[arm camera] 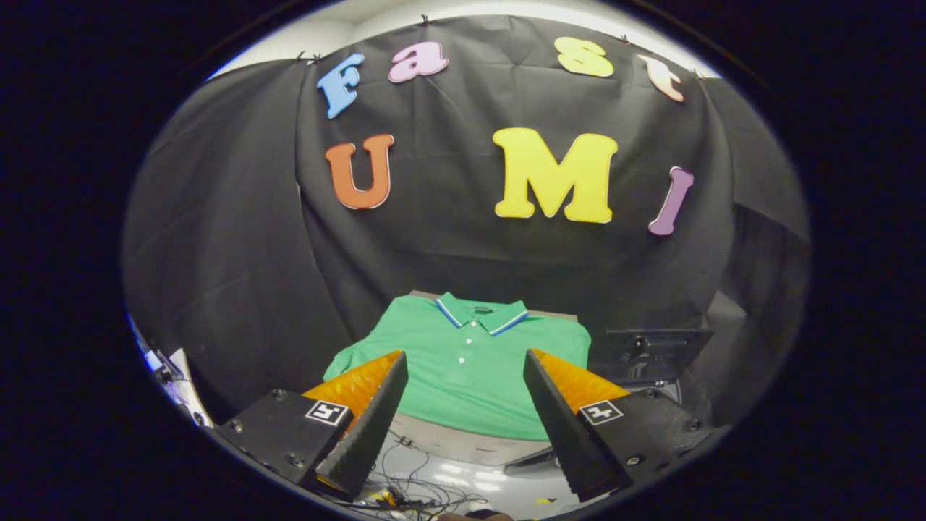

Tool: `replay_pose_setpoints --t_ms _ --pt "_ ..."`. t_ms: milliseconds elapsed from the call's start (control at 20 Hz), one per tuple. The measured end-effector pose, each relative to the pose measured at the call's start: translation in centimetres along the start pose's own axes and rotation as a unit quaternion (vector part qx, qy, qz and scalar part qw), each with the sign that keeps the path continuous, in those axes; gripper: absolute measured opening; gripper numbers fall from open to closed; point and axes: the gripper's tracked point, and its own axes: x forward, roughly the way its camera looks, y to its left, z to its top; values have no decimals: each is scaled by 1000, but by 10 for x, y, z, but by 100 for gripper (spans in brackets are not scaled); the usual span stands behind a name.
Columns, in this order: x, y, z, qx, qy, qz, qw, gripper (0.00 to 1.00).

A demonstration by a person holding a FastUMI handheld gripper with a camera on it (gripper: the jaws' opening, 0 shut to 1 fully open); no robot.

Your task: Put the clothes into the washing machine and then close the washing machine lid.

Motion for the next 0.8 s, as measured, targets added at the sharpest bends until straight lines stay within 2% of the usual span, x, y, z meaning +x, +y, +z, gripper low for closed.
replay_pose_setpoints --t_ms 250,450,600,800 --pt "62 20 9 -23 116 36 992 100" --pt "108 28 -4 14 221 52 974 100" --pt "142 20 -16 21 266 35 963 100" --pt "184 0 -39 27 315 -8 949 100"
